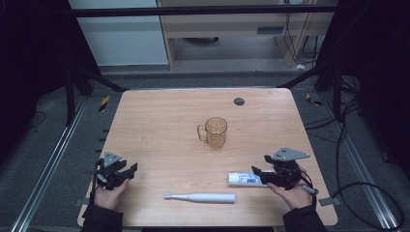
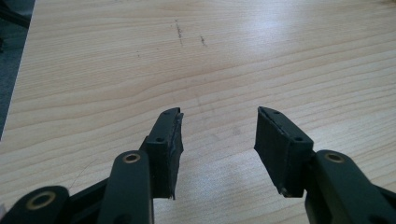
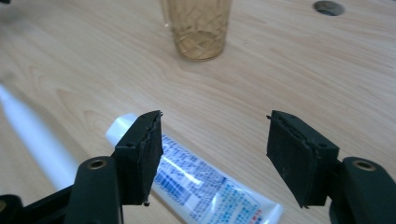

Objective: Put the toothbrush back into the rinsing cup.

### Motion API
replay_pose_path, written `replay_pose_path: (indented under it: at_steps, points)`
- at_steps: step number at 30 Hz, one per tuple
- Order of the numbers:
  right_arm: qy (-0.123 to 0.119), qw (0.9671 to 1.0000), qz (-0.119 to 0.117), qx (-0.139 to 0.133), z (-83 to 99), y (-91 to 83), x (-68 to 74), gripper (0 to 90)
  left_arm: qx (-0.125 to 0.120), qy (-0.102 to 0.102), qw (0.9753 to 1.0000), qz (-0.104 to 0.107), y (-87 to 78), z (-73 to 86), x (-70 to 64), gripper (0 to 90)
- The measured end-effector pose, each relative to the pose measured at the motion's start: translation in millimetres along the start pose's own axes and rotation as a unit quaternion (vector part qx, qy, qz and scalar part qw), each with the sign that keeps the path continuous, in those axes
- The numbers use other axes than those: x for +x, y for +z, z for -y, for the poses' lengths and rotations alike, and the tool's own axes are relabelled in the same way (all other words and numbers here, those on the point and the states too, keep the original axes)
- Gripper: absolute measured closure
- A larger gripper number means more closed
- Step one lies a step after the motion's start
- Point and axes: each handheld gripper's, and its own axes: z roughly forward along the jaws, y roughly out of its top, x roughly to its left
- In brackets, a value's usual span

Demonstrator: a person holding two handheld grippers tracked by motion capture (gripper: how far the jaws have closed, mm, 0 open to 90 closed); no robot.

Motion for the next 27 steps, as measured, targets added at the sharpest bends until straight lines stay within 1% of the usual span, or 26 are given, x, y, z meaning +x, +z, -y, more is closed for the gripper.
replay_pose_path:
  at_steps: [3,4,5,7,11,13,17,21,23,27]
  points:
    - [-0.011,0.9998,-0.017,0.004,-4.3,1.9,5.8,37.4,0.002,-0.001,1.0000,0.002,0.2,0.0,0.3,49.3]
    - [-0.011,0.9998,-0.017,0.004,-4.3,1.9,5.8,37.4,0.002,-0.001,1.0000,0.002,0.2,0.0,0.3,49.3]
    - [-0.018,0.9994,-0.031,0.006,-7.6,3.1,10.6,37.9,0.004,-0.001,1.0000,0.002,0.3,0.2,0.4,49.2]
    - [-0.027,0.9989,-0.037,0.010,-10.5,4.8,14.4,39.1,0.004,-0.002,1.0000,0.003,0.7,0.0,0.9,49.1]
    - [-0.048,0.9969,-0.058,0.022,-16.2,9.6,23.5,41.9,0.007,-0.004,1.0000,0.006,1.2,0.1,1.7,48.6]
    - [-0.055,0.9958,-0.068,0.027,-18.4,11.7,27.7,43.2,0.006,-0.005,0.9999,0.006,1.6,0.0,1.1,48.6]
    - [-0.072,0.9931,-0.086,0.034,-22.6,14.3,35.4,45.8,0.009,0.000,0.9999,0.005,1.9,-0.4,0.5,48.4]
    - [-0.088,0.9900,-0.101,0.044,-28.9,17.8,43.1,48.2,0.011,-0.001,0.9999,0.006,2.4,0.0,1.7,48.4]
    - [-0.097,0.9882,-0.107,0.051,-32.4,19.9,47.1,48.9,0.011,-0.003,0.9999,0.007,2.9,0.2,2.0,48.4]
    - [-0.117,0.9834,-0.121,0.068,-38.1,26.0,55.6,50.8,0.014,0.000,0.9999,0.007,3.4,0.3,2.1,48.4]
